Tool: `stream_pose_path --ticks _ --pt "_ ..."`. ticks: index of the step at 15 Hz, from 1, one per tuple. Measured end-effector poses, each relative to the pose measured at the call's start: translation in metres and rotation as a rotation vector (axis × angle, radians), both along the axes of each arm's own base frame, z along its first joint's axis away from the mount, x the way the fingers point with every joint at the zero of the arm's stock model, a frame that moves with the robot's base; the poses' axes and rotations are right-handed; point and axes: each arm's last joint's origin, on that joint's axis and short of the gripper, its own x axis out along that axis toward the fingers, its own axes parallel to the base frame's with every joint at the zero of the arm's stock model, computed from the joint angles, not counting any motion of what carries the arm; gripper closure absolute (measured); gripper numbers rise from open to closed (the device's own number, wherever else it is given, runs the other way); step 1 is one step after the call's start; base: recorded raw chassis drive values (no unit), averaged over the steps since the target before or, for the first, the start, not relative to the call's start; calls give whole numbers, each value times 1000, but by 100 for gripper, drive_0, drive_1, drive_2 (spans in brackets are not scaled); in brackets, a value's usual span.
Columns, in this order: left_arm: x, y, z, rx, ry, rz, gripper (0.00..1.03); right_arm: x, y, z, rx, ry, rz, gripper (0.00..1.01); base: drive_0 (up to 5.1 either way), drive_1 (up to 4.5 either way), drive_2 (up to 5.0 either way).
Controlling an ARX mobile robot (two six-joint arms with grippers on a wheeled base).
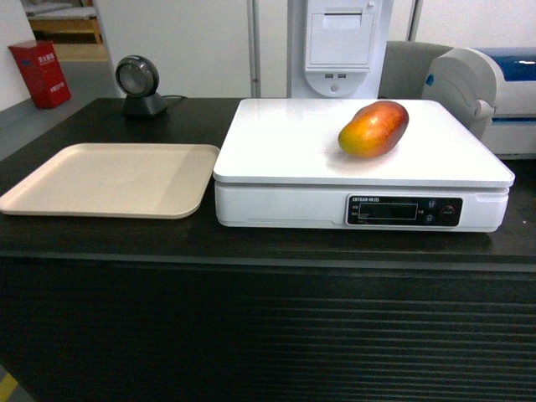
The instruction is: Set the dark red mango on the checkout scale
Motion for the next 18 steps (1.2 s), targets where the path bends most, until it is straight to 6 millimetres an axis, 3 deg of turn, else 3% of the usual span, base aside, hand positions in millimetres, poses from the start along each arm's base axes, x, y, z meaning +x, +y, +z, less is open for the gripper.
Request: stream_pose_path --ticks 18 --pt "0 0 0 1 -3 0 5 0 0 0 0 -3 0 3 0 0 0"
